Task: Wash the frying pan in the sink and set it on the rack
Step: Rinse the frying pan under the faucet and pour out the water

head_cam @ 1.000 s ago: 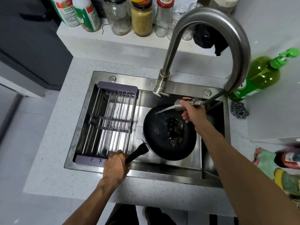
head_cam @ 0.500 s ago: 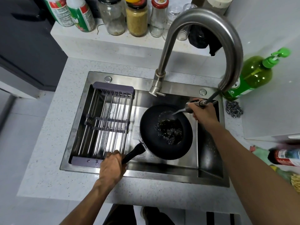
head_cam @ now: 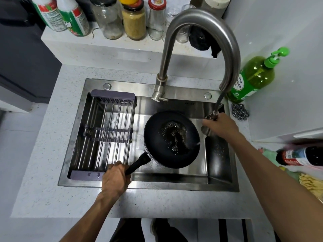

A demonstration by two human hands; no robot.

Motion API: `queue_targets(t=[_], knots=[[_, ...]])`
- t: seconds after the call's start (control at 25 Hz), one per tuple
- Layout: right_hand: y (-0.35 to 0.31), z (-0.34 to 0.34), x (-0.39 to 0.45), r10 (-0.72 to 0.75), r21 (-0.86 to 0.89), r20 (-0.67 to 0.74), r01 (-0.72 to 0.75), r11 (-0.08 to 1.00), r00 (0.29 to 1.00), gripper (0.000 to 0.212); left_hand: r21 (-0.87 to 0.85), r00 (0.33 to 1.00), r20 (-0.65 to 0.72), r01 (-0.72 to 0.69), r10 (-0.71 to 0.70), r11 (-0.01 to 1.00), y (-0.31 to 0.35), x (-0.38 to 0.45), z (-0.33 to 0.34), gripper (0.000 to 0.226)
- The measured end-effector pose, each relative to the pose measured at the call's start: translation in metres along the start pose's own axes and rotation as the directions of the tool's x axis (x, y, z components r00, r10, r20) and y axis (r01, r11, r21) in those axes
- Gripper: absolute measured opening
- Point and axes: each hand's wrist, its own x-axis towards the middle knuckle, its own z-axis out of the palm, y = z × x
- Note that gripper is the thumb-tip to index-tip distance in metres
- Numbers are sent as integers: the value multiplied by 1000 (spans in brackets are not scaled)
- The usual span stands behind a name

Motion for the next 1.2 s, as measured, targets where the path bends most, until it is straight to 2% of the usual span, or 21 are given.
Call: queue_targets(t=[0.12,0.24,0.4,0.6,0.72,0.92,1.08,1.2], knots=[[0,7,-11,-32,90,65,26,996,997,37,4,999,38,-11,10,1000,-2,4,0,18],[-3,14,-21,-15,221,119,-11,975,993,34,1,999,49,-6,6,1000,-2,5,-2,19],[-22,31,-33,0,468,218,-105,877,976,27,3,999,42,6,-6,1000,-1,3,-4,16],[-57,57,-40,57,596,319,-247,764,946,32,-16,996,92,7,-5,1000,-2,2,-8,6],[-71,72,-36,74,704,274,-253,664,959,34,37,995,89,-40,36,999,-3,1,-7,2],[-88,88,-21,189,839,97,-182,512,977,24,89,997,30,-77,74,993,-5,4,2,11],[-94,84,-12,304,839,1,-166,518,953,27,103,992,65,-111,105,988,-5,7,-4,8],[-94,74,-4,310,819,-74,-119,561,948,29,93,988,91,-131,122,987,-4,9,-7,6]])
